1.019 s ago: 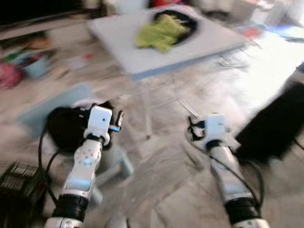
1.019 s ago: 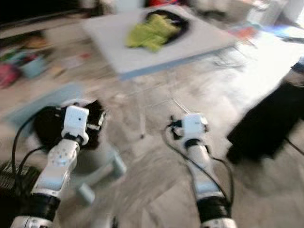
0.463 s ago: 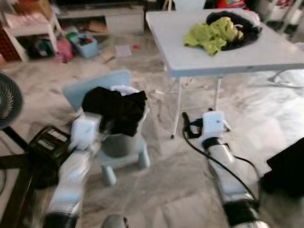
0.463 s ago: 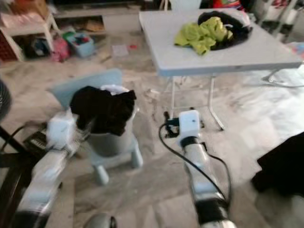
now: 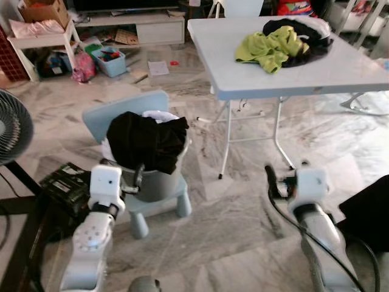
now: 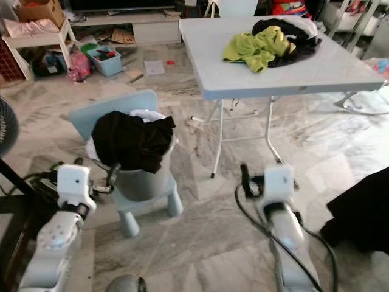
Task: Hang hanger
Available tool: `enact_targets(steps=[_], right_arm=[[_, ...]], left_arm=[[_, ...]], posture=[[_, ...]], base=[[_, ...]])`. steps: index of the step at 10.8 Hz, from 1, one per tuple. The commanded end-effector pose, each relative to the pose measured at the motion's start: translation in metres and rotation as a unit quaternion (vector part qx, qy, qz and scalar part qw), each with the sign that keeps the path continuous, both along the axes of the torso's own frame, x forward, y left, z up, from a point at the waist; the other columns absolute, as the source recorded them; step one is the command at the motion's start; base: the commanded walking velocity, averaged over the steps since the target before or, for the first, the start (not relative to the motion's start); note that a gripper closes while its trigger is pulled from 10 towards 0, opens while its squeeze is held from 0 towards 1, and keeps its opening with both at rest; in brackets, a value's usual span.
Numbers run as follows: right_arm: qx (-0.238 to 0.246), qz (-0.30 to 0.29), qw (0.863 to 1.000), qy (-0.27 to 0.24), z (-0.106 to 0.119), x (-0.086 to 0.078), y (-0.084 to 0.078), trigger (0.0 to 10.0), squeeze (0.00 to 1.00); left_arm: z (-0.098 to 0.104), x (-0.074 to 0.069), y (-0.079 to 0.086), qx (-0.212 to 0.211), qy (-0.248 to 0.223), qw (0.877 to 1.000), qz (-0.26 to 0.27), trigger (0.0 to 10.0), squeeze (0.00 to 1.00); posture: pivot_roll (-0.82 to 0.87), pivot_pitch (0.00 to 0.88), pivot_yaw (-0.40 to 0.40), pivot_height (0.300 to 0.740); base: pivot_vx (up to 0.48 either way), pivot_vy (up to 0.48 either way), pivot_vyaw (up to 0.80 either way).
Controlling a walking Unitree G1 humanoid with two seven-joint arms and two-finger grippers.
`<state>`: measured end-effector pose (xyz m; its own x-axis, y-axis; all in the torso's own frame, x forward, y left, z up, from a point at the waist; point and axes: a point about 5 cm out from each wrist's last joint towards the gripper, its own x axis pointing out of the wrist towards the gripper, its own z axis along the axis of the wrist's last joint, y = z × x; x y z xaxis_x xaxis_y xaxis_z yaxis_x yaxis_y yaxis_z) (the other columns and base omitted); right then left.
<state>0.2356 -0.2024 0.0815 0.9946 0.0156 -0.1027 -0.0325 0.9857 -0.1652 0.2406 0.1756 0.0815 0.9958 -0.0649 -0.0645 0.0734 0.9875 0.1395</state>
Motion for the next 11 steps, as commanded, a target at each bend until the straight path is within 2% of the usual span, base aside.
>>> enact_targets(steps=[1, 3, 5, 7, 11], right_arm=[[-0.015, 0.018, 1.0, -0.012, 0.008, 0.001, 0.002, 10.0, 0.0], [-0.012, 0.013, 1.0, -0.019, 0.013, 0.011, 0.006, 10.0, 0.0], [-0.012, 0.035, 0.999, -0.013, 0.011, 0.009, 0.017, 10.0, 0.0], [-0.016, 0.037, 0.999, -0.012, 0.01, 0.009, 0.017, 10.0, 0.0], [-0.024, 0.045, 0.998, -0.022, 0.016, 0.018, 0.02, 10.0, 0.0]], left_arm=[[0.005, 0.0, 0.001, -0.004, -0.006, 1.0, -0.004, 10.0, 0.0], [0.011, 0.004, -0.005, -0.012, -0.014, 1.0, -0.018, 10.0, 0.0], [0.016, 0.01, -0.003, -0.009, -0.021, 1.0, -0.02, 10.0, 0.0], [0.016, 0.009, 0.001, -0.008, -0.02, 1.0, -0.015, 10.0, 0.0], [0.015, 0.011, -0.006, -0.013, -0.019, 0.999, -0.022, 10.0, 0.0]], posture=[[-0.04, 0.0, -0.055, 0.74], [-0.03, 0.0, -0.047, 0.74], [-0.02, 0.0, -0.05, 0.74], [-0.02, 0.0, -0.055, 0.74], [-0.01, 0.0, -0.059, 0.74]], base=[[0.0, 0.0, 0.0], [0.144, 0.0, 0.79], [0.304, 0.0, 0.0], [0.308, 0.0, 0.0], [0.314, 0.0, 0.0]])
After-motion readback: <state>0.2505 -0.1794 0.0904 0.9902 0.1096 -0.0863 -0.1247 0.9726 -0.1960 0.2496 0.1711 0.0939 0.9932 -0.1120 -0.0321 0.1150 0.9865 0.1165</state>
